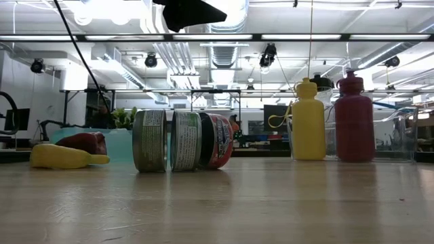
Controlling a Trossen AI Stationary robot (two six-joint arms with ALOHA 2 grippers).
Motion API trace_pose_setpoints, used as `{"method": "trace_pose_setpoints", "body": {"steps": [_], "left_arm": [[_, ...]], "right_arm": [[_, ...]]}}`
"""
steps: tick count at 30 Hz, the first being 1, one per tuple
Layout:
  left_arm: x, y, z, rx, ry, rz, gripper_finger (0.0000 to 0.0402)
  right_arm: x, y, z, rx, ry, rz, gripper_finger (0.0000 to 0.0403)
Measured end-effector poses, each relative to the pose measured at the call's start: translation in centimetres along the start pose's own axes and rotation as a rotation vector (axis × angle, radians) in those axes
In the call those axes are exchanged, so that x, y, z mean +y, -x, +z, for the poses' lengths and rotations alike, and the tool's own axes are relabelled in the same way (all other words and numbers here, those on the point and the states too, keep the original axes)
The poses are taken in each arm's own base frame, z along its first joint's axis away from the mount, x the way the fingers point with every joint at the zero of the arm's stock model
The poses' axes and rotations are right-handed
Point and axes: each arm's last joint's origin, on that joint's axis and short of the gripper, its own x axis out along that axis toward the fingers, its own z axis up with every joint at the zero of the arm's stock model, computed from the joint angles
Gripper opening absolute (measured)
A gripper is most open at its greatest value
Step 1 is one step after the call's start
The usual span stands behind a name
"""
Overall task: Pick & Place Food Item
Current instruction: Put the bottom red apple into the dark green bin
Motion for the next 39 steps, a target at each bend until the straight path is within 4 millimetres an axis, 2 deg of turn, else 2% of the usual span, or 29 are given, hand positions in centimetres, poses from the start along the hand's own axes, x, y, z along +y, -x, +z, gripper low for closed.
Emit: {"method": "trace_pose_setpoints", "body": {"steps": [3, 9, 19, 24, 39], "left_arm": [[0.0, 0.0, 0.0, 0.0, 0.0, 0.0, 0.04], [0.0, 0.0, 0.0, 0.001, 0.0, 0.0, 0.04], [0.0, 0.0, 0.0, 0.001, 0.0, 0.001, 0.04], [0.0, 0.0, 0.0, 0.002, -0.001, 0.0, 0.04], [0.0, 0.0, 0.0, 0.002, -0.001, 0.001, 0.04]], "right_arm": [[-0.2, -0.4, -0.5, -0.001, -0.02, -0.011, 0.0368], [-0.2, -2.7, -1.6, -0.006, -0.037, -0.034, 0.0368], [-0.3, -5.3, -2.3, -0.039, -0.012, -0.085, 0.0368], [-0.2, -6.1, -2.7, -0.033, 0.061, -0.082, 0.0368], [-0.2, -6.1, -2.8, -0.027, 0.036, -0.066, 0.0368]]}}
